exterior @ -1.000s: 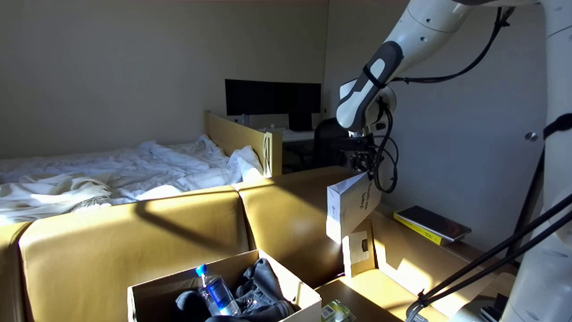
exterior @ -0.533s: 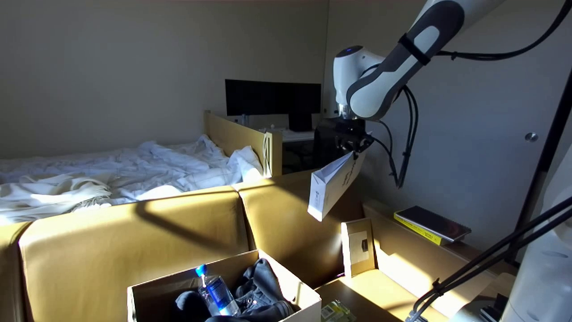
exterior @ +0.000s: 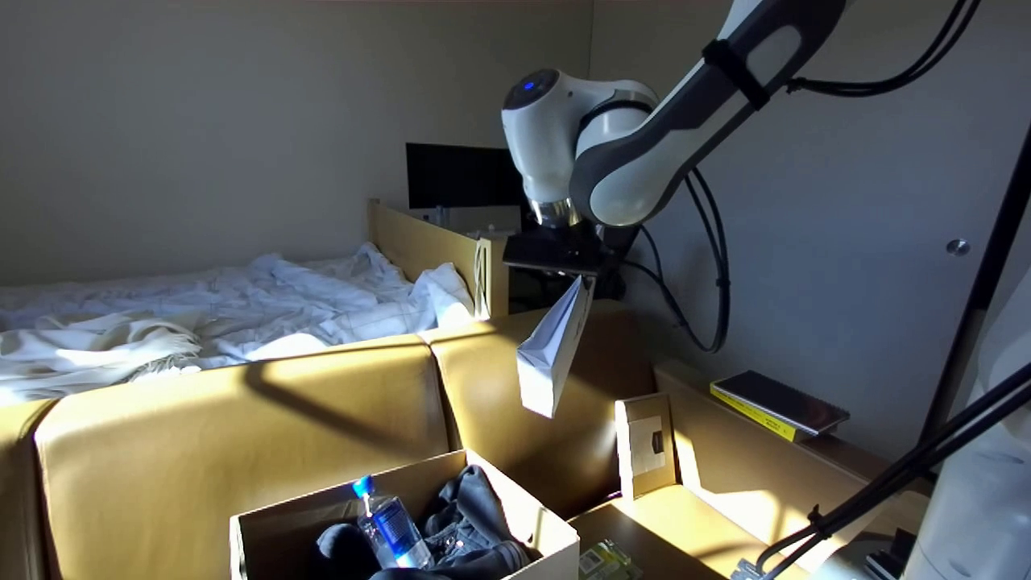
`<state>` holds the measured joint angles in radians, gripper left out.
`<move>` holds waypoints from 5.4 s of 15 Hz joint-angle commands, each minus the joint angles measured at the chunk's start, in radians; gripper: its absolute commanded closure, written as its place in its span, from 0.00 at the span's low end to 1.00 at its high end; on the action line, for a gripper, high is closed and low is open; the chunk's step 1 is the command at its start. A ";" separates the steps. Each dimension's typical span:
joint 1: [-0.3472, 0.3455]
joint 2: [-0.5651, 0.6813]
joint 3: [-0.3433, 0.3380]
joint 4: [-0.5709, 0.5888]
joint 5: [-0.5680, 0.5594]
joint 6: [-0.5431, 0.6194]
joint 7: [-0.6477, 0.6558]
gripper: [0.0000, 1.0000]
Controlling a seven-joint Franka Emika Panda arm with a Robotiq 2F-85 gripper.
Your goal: Pick up the white book from the sofa and put it in the box
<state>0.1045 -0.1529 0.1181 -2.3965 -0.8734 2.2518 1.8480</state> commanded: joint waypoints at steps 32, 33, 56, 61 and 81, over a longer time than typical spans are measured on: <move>0.432 0.839 0.215 0.751 -0.321 -0.459 -0.085 0.99; 0.444 0.819 0.211 0.735 -0.329 -0.470 -0.069 0.99; 0.336 0.831 0.195 0.600 -0.209 -0.309 -0.348 0.99; 0.373 0.843 0.199 0.637 -0.101 -0.338 -0.524 0.99; 0.592 0.694 0.116 0.549 -0.269 -0.355 -0.231 0.15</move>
<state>0.7025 0.6851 0.2533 -1.7224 -1.1208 1.8954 1.4912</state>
